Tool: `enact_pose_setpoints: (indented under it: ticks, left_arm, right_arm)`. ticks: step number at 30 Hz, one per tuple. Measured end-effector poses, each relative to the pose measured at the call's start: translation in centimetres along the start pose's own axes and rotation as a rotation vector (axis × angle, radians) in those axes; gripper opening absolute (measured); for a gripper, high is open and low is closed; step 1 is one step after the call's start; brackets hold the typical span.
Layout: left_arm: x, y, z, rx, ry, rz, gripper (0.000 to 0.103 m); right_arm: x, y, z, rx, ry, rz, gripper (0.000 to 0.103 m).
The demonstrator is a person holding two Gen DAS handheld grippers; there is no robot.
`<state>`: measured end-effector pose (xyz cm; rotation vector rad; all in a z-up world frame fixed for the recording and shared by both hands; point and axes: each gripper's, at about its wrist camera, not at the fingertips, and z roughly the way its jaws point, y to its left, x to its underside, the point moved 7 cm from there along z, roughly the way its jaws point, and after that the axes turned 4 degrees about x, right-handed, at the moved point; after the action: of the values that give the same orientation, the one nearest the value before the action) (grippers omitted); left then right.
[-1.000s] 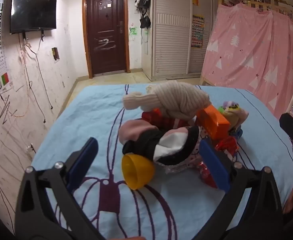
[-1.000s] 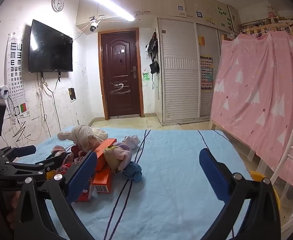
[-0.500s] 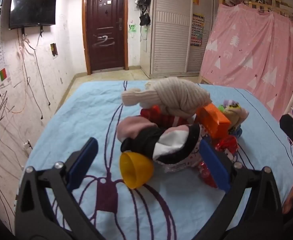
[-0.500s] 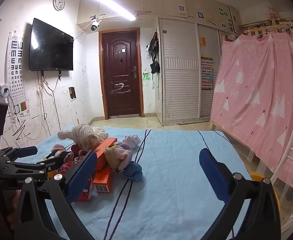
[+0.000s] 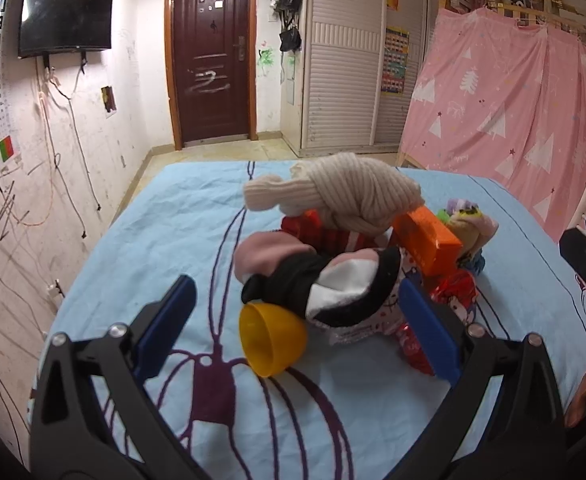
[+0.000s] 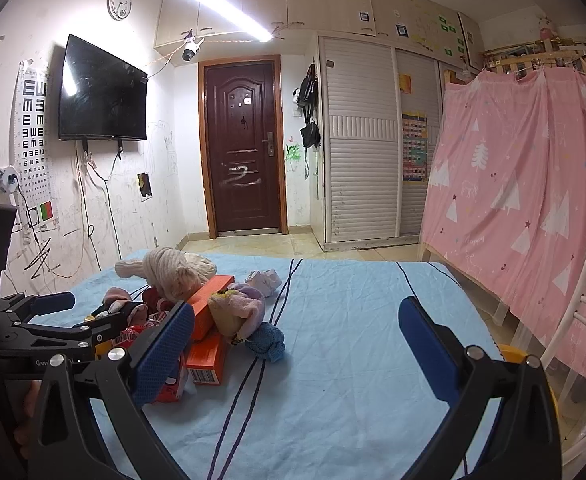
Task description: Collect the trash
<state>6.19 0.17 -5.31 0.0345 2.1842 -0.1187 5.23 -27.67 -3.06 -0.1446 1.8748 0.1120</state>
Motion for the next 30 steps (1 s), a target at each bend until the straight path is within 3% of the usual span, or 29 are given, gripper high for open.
enact_pose_setpoints:
  ticks: [30]
  left_arm:
    - [0.01,-0.05,0.06,0.004,0.004,-0.002,0.097]
  right_arm:
    - [-0.18,-0.19,0.07,0.003,0.001,-0.017,0.095]
